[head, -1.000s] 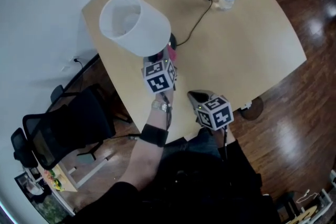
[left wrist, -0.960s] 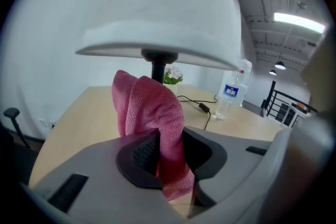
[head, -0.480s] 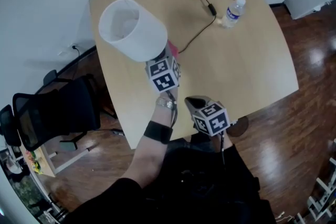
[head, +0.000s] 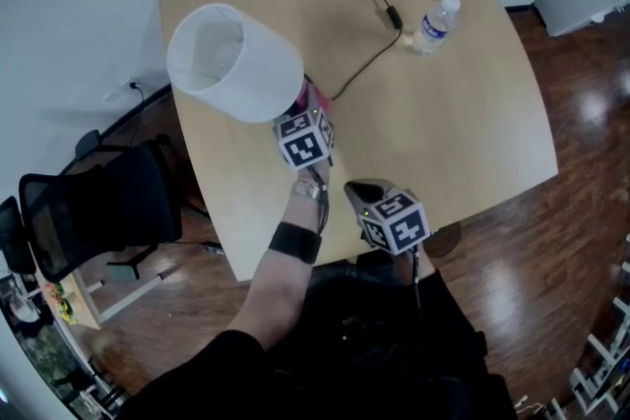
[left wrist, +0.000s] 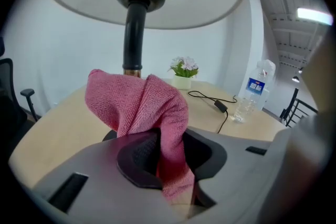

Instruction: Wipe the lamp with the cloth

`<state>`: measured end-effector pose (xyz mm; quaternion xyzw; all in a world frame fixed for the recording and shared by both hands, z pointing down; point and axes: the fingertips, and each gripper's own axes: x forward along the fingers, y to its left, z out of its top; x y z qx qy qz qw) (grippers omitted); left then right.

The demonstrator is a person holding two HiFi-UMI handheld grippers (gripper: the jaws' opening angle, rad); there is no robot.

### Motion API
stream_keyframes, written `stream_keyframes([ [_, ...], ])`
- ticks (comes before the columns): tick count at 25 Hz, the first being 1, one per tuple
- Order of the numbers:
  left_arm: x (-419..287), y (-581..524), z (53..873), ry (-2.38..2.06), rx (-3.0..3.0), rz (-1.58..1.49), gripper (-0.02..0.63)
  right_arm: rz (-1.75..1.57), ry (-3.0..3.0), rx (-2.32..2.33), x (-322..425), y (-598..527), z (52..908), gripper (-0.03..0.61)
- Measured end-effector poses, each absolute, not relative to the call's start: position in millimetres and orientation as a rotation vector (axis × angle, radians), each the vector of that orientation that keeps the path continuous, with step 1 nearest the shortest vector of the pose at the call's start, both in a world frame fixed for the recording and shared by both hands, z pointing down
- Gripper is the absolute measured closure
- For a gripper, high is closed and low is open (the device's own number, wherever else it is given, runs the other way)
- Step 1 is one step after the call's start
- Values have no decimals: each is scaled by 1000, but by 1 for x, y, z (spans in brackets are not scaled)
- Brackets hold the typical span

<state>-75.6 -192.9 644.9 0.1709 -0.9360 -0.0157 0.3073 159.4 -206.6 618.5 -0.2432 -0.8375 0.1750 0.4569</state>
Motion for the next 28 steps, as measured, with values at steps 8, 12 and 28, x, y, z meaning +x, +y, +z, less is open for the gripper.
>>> stream_keyframes([
  [8, -69, -195, 660, -2370, 560, -77, 512, 431, -2068, -578, 162, -204, 616, 574],
  [12, -62, -186, 655, -2384, 620, -14, 512, 423, -2077, -580, 159, -196, 612, 574],
  [28, -87, -103, 619, -2447, 852, 133, 512, 426, -2058, -578, 151, -109, 618, 574],
])
